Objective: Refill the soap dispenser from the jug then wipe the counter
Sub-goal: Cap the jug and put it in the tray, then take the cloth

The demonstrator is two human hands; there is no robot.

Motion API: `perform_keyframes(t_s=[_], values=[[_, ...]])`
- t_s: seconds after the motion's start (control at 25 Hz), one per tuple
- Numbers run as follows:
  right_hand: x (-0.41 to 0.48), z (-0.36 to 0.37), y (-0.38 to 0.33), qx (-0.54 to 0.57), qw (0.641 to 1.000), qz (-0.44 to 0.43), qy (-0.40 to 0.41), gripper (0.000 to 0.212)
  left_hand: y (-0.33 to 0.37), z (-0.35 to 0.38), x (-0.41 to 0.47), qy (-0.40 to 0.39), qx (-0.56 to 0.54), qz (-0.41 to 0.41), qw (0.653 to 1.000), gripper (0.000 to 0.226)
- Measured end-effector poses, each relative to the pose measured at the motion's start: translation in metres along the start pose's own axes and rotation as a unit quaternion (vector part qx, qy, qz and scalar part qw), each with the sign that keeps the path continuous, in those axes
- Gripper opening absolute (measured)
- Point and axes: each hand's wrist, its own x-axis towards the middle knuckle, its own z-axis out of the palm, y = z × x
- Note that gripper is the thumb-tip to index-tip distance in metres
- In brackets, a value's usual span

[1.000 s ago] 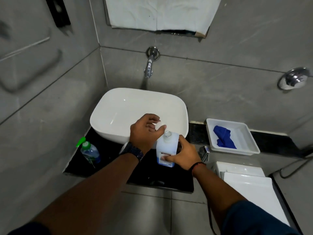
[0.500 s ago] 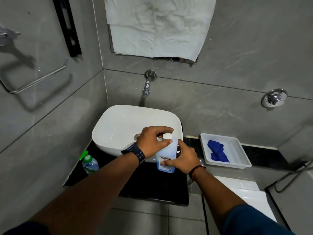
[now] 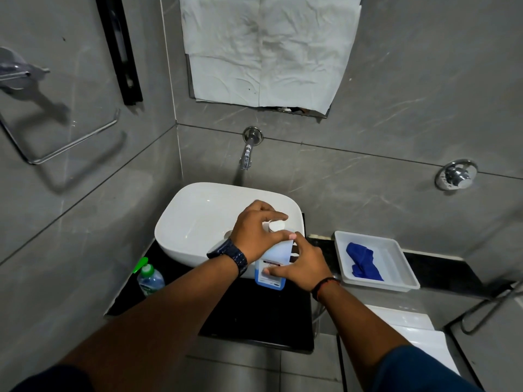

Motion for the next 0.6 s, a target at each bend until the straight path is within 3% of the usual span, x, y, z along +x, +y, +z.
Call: perform_keyframes(t_s=[0.24, 0.44, 0.6], values=[[0.002, -0.006, -0.002, 0.013, 1.0, 0.011, -0.023, 0.091, 0.002, -0.006, 0.006, -0.097, 0.001, 0.005, 0.995, 0.049], [0.006, -0.009, -0.005, 0.021, 1.0, 0.015, -0.012, 0.092, -0.002, -0.006, 0.009, 0.041, 0.05, -0.003, 0.998, 0.042], [0.008, -0.009, -0.006, -0.001, 1.0, 0.0, -0.013, 0.086, -0.004, -0.008, 0.011, 0.064, 0.193, 0.012, 0.979, 0.046]])
